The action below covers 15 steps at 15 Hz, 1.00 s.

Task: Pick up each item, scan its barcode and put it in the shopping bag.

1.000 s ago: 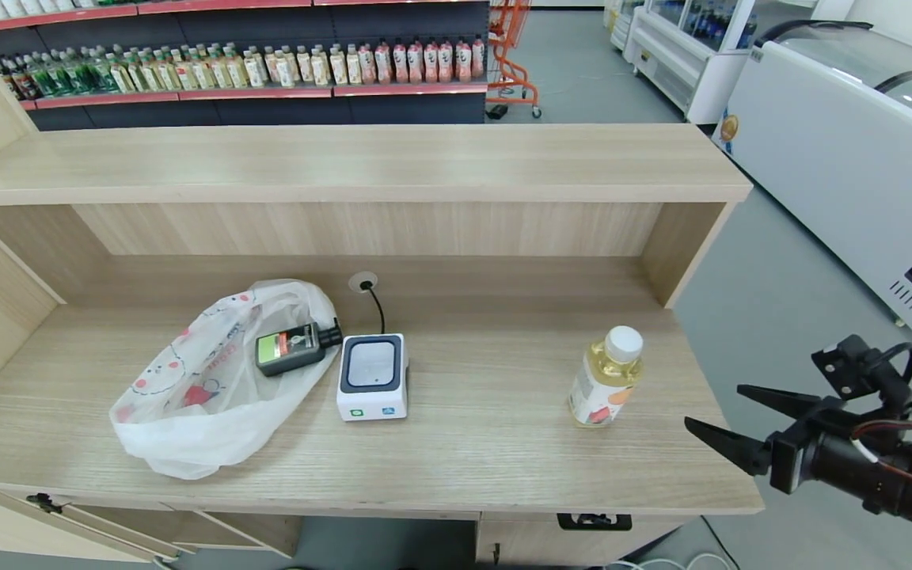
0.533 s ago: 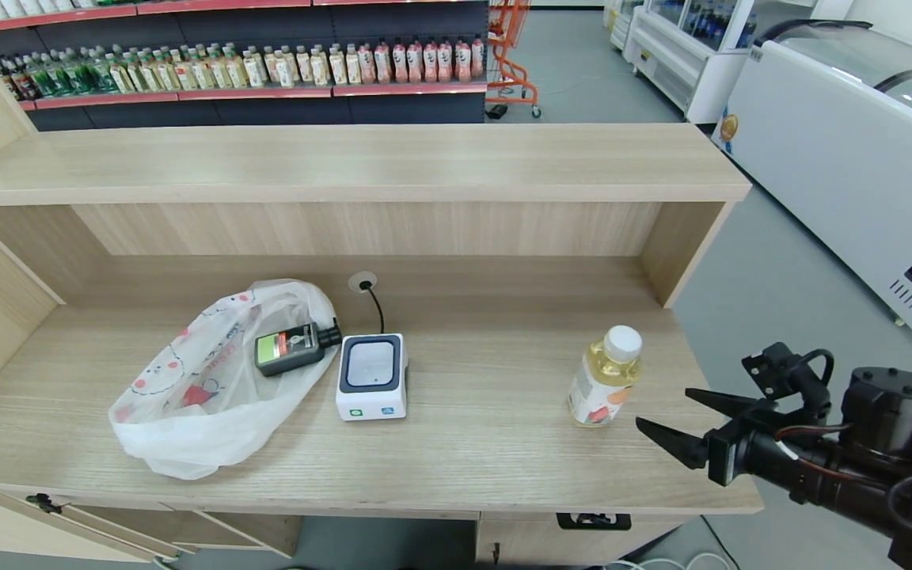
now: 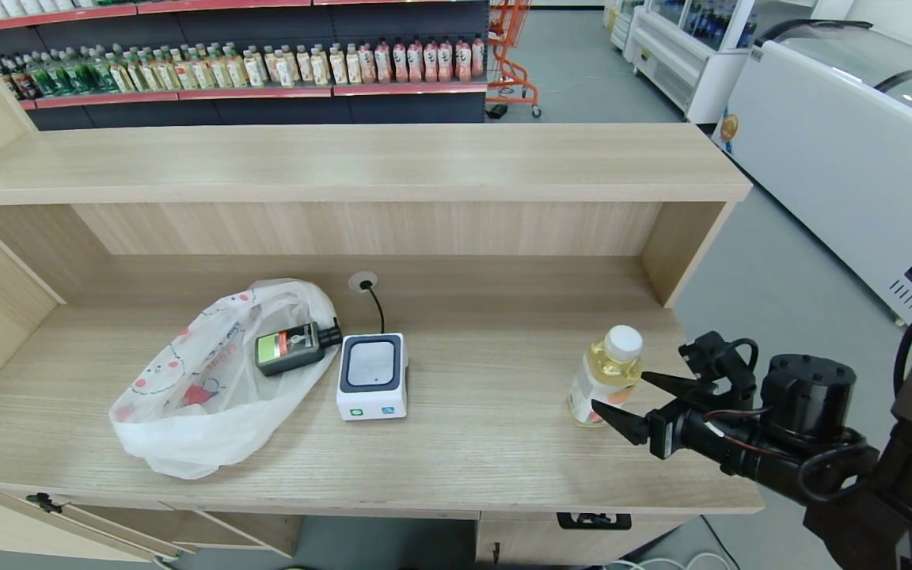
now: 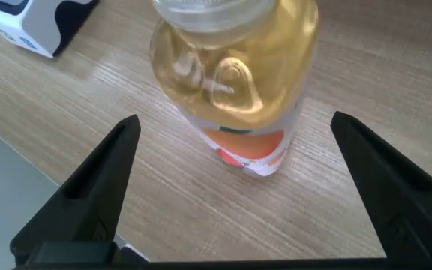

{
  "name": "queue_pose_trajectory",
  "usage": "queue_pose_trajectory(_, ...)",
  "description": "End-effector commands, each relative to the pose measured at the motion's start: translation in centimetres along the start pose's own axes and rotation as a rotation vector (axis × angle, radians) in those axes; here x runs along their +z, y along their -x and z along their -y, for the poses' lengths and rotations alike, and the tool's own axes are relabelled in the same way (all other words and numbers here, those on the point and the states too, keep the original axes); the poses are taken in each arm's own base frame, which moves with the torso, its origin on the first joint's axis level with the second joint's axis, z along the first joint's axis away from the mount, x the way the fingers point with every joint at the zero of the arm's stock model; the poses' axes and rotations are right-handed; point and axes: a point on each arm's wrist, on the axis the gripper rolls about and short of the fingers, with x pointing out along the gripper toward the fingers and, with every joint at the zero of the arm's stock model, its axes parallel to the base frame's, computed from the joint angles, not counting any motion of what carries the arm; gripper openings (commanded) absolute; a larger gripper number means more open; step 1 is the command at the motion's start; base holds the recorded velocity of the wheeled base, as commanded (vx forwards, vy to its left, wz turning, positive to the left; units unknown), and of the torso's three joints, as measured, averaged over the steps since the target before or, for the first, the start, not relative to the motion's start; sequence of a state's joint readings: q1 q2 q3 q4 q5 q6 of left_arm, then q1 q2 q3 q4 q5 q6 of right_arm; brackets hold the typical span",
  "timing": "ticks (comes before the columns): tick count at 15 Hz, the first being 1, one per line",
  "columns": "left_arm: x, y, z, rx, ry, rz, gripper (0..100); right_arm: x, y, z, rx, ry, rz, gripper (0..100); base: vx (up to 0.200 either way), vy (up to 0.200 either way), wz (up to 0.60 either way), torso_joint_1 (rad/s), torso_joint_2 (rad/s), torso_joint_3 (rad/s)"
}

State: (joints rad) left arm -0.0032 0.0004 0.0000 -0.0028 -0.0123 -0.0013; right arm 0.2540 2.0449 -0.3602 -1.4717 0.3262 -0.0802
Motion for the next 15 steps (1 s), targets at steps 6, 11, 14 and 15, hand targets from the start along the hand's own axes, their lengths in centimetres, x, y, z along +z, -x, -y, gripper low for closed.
queue_pose_trajectory(6,0.0,0.0,0.0,0.0,0.0,0.001,100,-0.9,-4.4,-0.3,0.038,0.028,0.022,100,0.0,0.0,0.0,0.0,0.0,0.0)
queue_pose_trajectory(11,0.0,0.0,0.0,0.0,0.0,0.001,100,-0.6,-7.4,0.4,0.042,0.069,0.077,100,0.0,0.0,0.0,0.0,0.0,0.0)
queue_pose_trajectory(14,0.0,0.0,0.0,0.0,0.0,0.001,100,-0.5,-8.2,0.6,0.044,0.076,0.095,0,0.0,0.0,0.0,0.0,0.0,0.0)
queue_pose_trajectory(15,0.0,0.0,0.0,0.0,0.0,0.001,100,-0.4,-8.3,0.6,0.043,0.078,0.102,0,0.0,0.0,0.0,0.0,0.0,0.0)
